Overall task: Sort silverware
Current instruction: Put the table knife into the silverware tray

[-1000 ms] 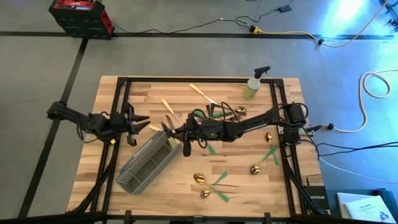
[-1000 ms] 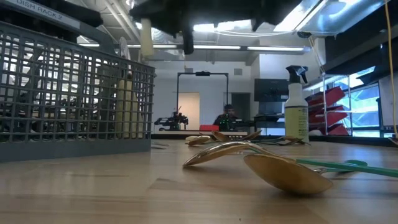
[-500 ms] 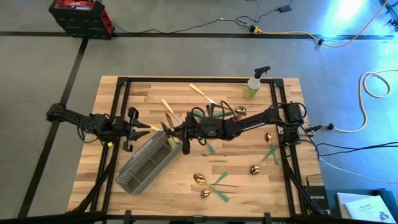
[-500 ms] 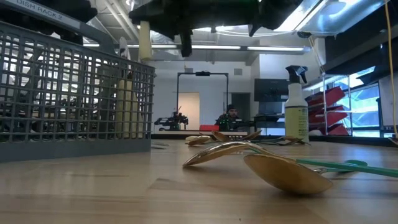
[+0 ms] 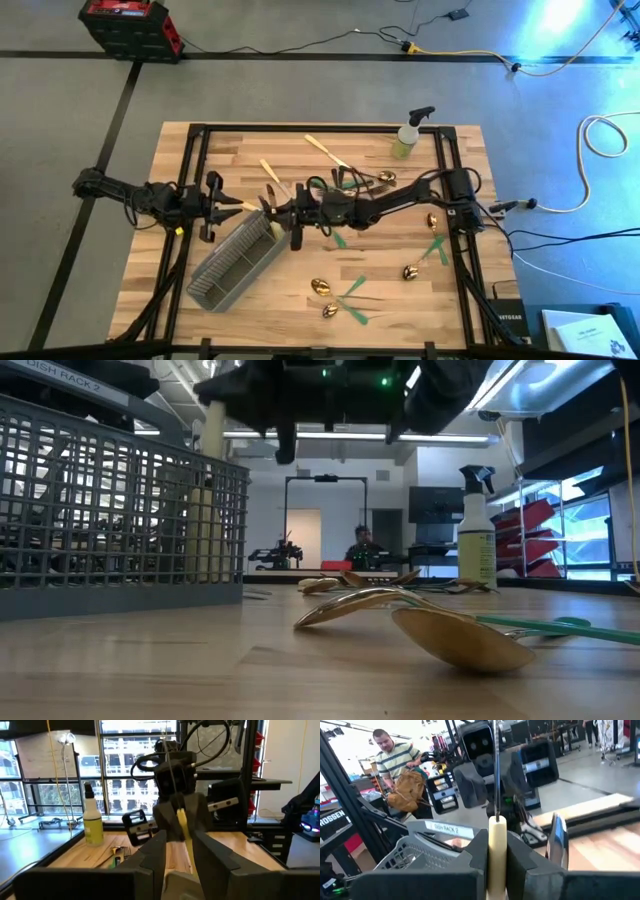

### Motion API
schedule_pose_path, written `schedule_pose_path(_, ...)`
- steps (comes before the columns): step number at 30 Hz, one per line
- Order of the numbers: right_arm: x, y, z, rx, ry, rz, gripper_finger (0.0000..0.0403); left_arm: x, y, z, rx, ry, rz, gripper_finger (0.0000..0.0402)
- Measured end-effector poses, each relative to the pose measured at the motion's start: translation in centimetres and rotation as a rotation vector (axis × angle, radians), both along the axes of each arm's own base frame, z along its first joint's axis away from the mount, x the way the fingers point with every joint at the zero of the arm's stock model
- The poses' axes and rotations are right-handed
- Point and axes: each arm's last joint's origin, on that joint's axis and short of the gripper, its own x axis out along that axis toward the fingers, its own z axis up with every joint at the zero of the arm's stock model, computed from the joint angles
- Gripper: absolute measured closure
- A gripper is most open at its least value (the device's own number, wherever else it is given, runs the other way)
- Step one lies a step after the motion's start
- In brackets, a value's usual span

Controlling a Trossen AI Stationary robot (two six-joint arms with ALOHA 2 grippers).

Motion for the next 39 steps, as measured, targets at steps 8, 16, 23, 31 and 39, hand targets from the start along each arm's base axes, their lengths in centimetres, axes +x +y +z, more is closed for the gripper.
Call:
schedule_pose_path(8,0.2,0.0,-0.9,0.006,0.029,-0.024,0.0389,0.0,0.0,0.0,0.006,0.005,0.001,0.0322)
schedule_pose_path(16,0.2,-0.2,-1.4,0.014,0.077,-0.085,0.0368,0.0,0.0,0.0,0.006,0.003,0.001,0.0322)
schedule_pose_path(23,0.2,-0.2,-1.3,0.035,0.075,-0.096,0.0319,0.0,0.0,0.0,0.008,0.004,0.002,0.0322)
schedule_pose_path(31,0.2,-0.2,-1.3,0.055,0.075,-0.101,0.0287,0.0,0.0,0.0,0.009,0.004,0.002,0.0322)
schedule_pose_path(39,-0.1,-0.1,0.0,0.040,0.047,-0.062,0.0283,0.0,0.0,0.0,0.009,0.005,0.002,0.0322)
